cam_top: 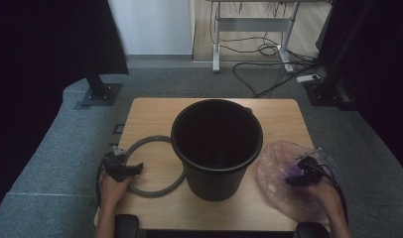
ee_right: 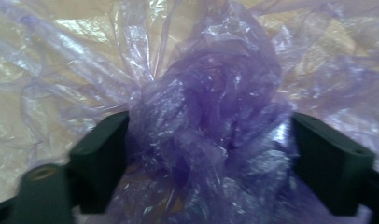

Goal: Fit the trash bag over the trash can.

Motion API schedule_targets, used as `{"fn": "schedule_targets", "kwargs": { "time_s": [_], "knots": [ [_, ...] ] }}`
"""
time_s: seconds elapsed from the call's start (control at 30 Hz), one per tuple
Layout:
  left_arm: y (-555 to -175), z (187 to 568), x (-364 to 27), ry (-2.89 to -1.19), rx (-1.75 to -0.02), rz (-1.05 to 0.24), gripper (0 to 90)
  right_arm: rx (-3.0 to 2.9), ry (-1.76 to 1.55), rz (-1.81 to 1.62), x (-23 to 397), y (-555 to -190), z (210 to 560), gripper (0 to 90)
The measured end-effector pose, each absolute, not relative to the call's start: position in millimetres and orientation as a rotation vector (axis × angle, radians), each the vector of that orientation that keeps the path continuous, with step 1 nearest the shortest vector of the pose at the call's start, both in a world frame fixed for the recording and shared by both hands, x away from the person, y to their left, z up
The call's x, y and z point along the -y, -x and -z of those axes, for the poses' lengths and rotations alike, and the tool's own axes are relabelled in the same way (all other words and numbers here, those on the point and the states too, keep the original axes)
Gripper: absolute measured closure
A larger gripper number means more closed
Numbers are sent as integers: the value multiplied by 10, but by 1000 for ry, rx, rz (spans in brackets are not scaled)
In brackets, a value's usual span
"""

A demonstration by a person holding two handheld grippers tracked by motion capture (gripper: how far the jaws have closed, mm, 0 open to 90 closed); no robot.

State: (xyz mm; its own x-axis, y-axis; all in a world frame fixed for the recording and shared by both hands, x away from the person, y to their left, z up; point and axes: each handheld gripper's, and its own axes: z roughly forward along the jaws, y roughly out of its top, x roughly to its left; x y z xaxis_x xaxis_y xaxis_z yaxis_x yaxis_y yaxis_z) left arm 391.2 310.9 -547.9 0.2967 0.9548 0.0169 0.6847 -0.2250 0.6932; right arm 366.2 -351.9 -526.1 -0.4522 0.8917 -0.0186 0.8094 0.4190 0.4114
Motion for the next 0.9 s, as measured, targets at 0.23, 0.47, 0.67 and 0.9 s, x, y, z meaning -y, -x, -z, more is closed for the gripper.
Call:
{"fn": "schedule_targets", "kwargs": {
  "time_s": [0.23,0.47,0.67,0.9],
  "knots": [
    [-3911,5479,-3109,-1991,-1456,-606,0,-2531,-1496,-444,3474,-3725,5166,575],
    [-3910,5480,-3108,-1989,-1457,-607,0,-2586,-1461,-400,3394,-3731,5140,748],
    [-3910,5480,-3108,-1990,-1457,-607,0,-2652,-1426,-432,3331,-3714,5087,753],
    [-3909,5481,-3107,-1988,-1456,-609,0,-2704,-1357,-414,3212,-3702,4905,752]
  ]
}}
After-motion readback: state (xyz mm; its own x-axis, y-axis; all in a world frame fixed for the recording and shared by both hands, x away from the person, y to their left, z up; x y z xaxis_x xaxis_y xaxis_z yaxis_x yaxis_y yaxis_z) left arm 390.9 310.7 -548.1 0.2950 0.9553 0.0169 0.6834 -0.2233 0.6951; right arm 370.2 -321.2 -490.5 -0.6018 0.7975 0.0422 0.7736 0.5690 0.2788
